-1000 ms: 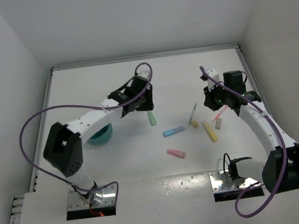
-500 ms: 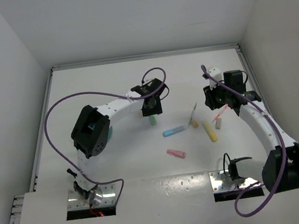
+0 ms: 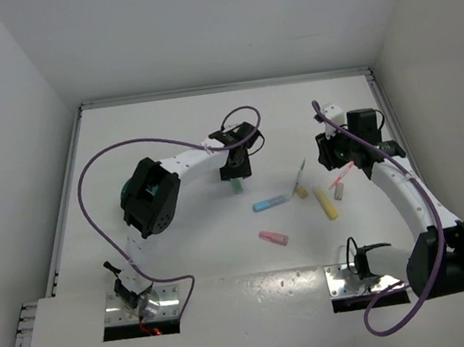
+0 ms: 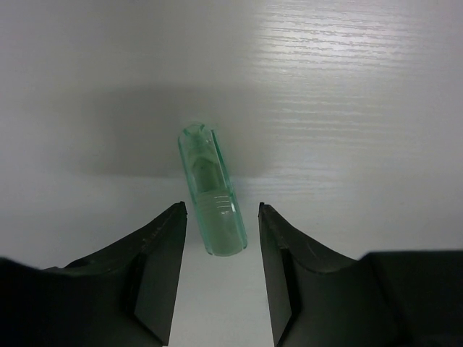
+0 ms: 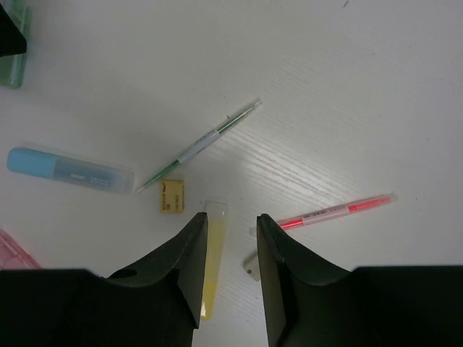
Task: Sort the stationery into containers
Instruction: Pick up the stationery from the center of the board.
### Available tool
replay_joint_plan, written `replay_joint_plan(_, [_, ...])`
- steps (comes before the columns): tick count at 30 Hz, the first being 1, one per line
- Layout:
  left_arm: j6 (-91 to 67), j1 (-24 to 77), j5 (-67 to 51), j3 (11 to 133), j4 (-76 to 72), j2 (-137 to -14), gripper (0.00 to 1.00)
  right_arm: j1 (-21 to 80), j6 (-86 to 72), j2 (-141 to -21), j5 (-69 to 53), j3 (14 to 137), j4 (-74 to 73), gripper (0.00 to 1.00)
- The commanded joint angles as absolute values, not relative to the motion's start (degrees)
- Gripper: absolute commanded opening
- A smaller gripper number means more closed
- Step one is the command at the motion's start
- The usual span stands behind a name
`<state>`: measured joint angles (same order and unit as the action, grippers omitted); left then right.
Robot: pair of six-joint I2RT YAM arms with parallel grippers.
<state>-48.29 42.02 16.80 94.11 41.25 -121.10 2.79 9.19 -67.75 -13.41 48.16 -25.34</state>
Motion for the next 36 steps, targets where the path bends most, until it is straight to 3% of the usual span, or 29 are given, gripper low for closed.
replay_joint_plan(1, [-48.52,40.61,18.11,96.77,42.71,-122.78,0.50,3.08,8.61,-66.88,-12.48,50.54,-23.29,0.35])
replay_joint_plan(23, [-51.42,39.46,13.27,97.91,43.24,-126.56,0.49,2.55,8.61,-65.83,-12.48,50.54,-23.29,0.35])
replay_joint_plan(26, [-51.42,38.94,13.27,97.91,43.24,-126.56,0.40,2.55,8.61,-65.83,-13.01,50.54,-23.29,0.35])
replay_joint_plan(30, [-51.42,38.94,13.27,97.91,43.24,-123.15,0.14,2.55,8.61,-65.83,-13.01,50.54,-23.29,0.35])
replay_joint_plan(33, [-49.31,38.94,15.54,99.31,44.47,-118.76,0.00,2.55,8.61,-65.83,-13.53,50.54,-23.29,0.35])
replay_joint_plan(34, [-48.61,38.94,16.34,99.32,44.47,-116.57,0.00,2.55,8.61,-65.31,-13.54,50.54,-23.29,0.31])
replay_joint_plan(36, [-44.93,38.94,19.23,99.32,44.47,-109.01,0.00,2.55,9.84,-65.30,-14.15,50.01,-23.81,0.13])
